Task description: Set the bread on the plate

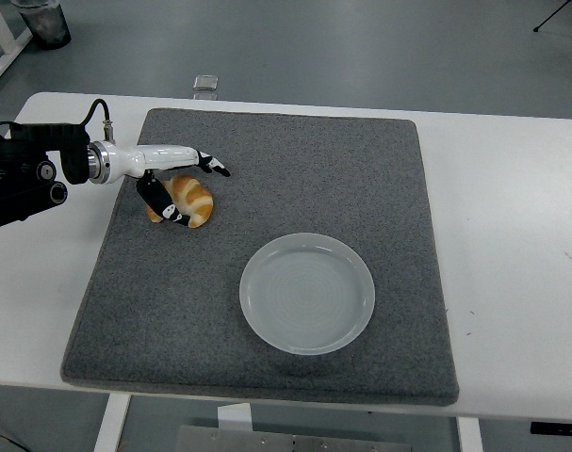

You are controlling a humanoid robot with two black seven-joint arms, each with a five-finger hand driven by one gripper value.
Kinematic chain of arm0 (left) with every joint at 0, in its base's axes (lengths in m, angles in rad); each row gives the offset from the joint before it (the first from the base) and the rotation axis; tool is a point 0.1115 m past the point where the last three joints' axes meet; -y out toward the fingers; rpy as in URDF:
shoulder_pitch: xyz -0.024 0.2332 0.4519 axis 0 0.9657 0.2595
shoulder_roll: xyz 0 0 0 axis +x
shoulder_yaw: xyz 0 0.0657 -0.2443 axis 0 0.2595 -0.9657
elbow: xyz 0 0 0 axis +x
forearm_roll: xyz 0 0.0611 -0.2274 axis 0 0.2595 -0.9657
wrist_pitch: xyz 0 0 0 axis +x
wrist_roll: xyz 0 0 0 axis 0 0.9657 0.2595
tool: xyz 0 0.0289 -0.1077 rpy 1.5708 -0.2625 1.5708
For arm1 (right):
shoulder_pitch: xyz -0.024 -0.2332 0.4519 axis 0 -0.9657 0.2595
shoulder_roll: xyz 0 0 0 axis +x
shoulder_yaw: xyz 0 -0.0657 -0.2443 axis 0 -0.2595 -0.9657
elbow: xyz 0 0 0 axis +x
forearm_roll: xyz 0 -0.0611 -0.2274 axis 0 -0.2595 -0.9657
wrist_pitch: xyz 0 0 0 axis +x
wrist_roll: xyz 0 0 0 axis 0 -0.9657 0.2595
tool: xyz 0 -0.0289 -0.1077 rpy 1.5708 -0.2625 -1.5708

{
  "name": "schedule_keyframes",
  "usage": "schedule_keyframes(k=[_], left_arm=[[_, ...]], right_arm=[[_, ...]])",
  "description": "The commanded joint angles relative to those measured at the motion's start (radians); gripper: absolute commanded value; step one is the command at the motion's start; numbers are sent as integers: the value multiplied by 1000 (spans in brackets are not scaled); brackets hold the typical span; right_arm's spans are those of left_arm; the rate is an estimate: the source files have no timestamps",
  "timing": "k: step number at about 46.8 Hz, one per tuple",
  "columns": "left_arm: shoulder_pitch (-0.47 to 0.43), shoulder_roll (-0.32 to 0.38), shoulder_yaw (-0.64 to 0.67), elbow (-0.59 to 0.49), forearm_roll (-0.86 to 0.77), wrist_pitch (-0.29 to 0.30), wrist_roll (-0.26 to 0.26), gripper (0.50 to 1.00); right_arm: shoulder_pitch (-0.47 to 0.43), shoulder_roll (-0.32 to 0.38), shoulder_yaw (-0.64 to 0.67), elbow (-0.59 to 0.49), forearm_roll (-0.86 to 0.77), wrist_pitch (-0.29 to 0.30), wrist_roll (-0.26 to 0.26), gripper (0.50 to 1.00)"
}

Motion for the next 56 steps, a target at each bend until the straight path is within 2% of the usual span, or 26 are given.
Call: schedule_keyframes(k=[1,12,20,25,27,29,32,36,56], left_arm=[[0,0,0,-1,3,-1,0,949],[0,0,25,-1,11,-1,0,943],[-2,0,26,-1,12,-1,-2,887],[-5,2,25,0,15,-1,-2,806],[-6,0,25,0,22,0,-2,759],[-6,0,25,0,28,0,-2,694],[-5,0,25,0,43,2,-2,632],[-5,0,25,0,60,3,-3,501],[-6,-8,22,40,66,36,-6,500]], right_arm=[[0,0,0,0,0,0,0,952],[0,0,0,0,0,0,0,952],[0,0,0,0,0,0,0,952],[0,0,0,0,0,0,0,952],[0,0,0,0,0,0,0,952],[0,0,0,0,0,0,0,952],[0,0,0,0,0,0,0,952],[0,0,0,0,0,0,0,954],[0,0,0,0,0,0,0,952]])
